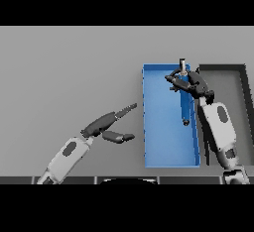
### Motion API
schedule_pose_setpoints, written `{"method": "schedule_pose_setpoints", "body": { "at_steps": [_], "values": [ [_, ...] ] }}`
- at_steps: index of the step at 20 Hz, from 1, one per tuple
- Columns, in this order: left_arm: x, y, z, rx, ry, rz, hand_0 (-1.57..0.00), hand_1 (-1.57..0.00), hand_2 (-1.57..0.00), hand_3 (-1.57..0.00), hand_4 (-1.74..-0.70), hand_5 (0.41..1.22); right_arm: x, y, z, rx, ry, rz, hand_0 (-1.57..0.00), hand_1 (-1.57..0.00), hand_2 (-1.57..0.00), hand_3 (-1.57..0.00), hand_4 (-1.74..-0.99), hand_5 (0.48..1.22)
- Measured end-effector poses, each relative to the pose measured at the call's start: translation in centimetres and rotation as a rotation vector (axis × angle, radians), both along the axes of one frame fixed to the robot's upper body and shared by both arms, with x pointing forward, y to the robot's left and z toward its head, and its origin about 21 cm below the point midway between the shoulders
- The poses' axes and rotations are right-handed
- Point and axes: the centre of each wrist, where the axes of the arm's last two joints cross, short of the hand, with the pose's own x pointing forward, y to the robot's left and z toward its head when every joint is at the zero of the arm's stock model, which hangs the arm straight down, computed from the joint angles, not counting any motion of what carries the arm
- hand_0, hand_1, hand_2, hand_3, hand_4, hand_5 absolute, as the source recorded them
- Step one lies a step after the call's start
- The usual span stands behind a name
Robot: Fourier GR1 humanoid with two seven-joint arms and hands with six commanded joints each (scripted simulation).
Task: Pick up the blue pipe and place it into the blue bin.
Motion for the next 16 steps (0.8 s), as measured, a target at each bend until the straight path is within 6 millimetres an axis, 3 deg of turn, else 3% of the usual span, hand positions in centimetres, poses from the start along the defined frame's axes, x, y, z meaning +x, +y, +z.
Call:
{"method": "schedule_pose_setpoints", "body": {
  "at_steps": [1,2,4,6,7,11,16],
  "values": [
    [0.0,0.0,-0.2,0.01,0.008,0.004,0.0,0.0,0.0,0.0,-0.83,0.474,0.0,0.2,-0.7,-0.026,0.039,-0.01,-1.57,-1.57,-1.57,-1.01,-1.583,1.199],
    [0.1,0.1,0.0,0.007,0.0,0.0,0.0,0.0,0.0,0.0,-0.83,0.474,-0.1,0.3,-1.4,-0.038,0.078,-0.03,-1.46,-1.38,-1.33,-0.81,-1.534,1.19],
    [0.0,0.4,-0.2,0.01,0.001,-0.004,0.0,0.0,0.0,0.0,-0.83,0.476,-0.2,0.4,-2.5,-0.007,0.189,-0.064,-0.94,-0.88,-0.85,-0.52,-1.404,1.159],
    [-0.2,0.0,0.1,-0.007,-0.008,-0.014,0.0,0.0,0.0,0.0,-0.83,0.476,-0.2,0.3,-2.2,-0.003,0.253,-0.071,-0.6,-0.57,-0.55,-0.33,-1.302,1.182],
    [-0.2,0.2,0.0,0.0,-0.003,-0.006,0.0,0.0,0.0,0.0,-0.83,0.477,-0.4,0.4,-1.8,-0.006,0.269,-0.058,-0.48,-0.45,-0.44,-0.26,-1.264,1.139],
    [0.0,0.0,0.3,0.0,-0.003,-0.004,0.0,0.0,0.0,0.0,-0.83,0.475,-1.1,1.0,-0.8,-0.19,0.206,0.107,-0.2,-0.18,-0.18,-0.11,-1.199,0.967],
    [-0.3,0.0,0.5,-0.01,-0.009,-0.006,0.0,0.0,0.0,0.0,-0.83,0.471,-1.0,1.6,-0.8,-0.248,0.197,0.144,-0.08,-0.06,-0.06,-0.03,-1.196,0.838]
  ]
}}
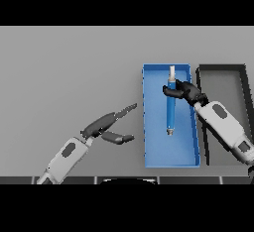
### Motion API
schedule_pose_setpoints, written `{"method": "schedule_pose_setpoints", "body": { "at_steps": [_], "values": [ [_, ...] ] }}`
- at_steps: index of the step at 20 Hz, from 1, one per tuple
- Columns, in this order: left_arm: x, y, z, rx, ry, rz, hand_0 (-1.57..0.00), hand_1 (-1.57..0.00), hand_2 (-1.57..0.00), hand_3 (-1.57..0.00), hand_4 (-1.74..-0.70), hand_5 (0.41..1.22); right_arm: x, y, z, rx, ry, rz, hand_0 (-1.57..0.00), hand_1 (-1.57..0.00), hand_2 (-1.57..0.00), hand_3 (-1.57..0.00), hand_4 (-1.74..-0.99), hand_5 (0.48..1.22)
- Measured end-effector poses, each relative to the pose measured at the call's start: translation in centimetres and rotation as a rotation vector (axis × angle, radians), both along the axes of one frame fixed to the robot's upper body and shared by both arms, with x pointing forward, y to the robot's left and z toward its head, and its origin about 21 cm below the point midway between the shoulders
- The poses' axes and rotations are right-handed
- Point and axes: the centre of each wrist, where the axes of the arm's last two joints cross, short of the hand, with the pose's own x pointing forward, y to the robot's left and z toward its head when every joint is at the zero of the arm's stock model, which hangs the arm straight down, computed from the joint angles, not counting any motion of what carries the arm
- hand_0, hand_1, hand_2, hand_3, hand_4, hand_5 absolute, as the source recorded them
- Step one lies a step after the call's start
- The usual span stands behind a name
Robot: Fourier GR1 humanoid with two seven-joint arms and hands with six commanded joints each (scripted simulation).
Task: Pick up the blue pipe and place it into the blue bin.
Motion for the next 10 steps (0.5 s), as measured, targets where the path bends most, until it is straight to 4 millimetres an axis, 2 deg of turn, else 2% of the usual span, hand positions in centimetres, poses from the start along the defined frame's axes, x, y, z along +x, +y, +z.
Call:
{"method": "schedule_pose_setpoints", "body": {
  "at_steps": [6,10],
  "values": [
    [-0.33,0.49,-0.03,0.015,-0.002,0.005,0.0,0.0,0.0,0.0,-0.83,0.471,-0.41,0.21,-0.15,0.004,-0.011,-0.007,-0.02,-0.01,-0.01,-0.01,-1.186,0.774],
    [0.29,0.33,-0.16,0.03,0.004,0.018,0.0,0.0,0.0,0.0,-0.83,0.474,-0.37,0.42,0.03,-0.009,-0.016,0.005,-0.02,-0.01,-0.01,-0.01,-1.186,0.769]
  ]
}}
